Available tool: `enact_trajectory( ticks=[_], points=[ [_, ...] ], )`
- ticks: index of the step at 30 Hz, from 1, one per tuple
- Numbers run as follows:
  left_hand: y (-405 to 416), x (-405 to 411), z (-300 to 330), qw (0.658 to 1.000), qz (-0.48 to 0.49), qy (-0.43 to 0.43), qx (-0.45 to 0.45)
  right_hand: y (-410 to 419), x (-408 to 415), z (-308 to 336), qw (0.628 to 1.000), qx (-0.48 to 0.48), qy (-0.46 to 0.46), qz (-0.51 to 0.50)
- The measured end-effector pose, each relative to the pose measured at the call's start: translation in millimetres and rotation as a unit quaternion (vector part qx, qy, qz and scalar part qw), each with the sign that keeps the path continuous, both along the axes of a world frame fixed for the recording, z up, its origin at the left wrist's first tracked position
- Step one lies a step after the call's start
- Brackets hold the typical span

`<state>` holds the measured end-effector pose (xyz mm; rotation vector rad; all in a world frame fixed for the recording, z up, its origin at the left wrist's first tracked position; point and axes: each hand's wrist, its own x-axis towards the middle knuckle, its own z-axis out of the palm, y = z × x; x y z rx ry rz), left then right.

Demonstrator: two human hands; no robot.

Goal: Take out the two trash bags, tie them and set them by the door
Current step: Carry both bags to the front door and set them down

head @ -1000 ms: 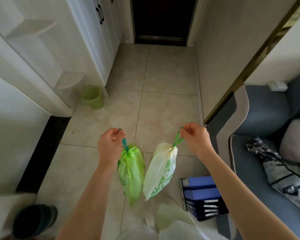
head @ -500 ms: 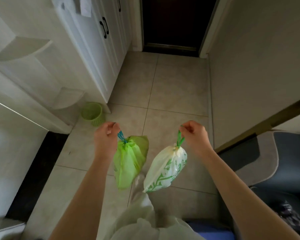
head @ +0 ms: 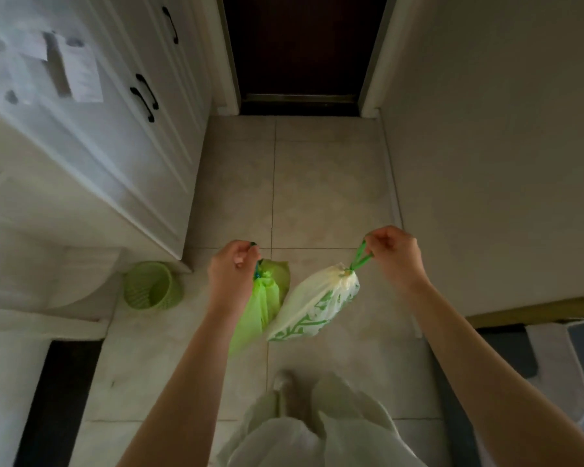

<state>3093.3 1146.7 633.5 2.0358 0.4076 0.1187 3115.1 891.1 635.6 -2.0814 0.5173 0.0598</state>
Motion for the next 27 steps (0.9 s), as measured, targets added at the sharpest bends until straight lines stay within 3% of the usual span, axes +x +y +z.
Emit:
enact_trajectory(
  ticks=[5,13,27],
  points=[
    [-7,99,-10,1.0,-0.01,0.009,-0.005,-1,102,-3,0.999,0.016,-0.03,-0.003],
    [-10,255,-9,0.992,0.125,-0.029,0.006,-4,271,0,0.993,0.002,-0.058,0.099],
    [-40,508,-18,0.996,0.083,-0.006,-0.01,-27,542,-6,0.993,0.015,-0.066,0.091]
  ],
)
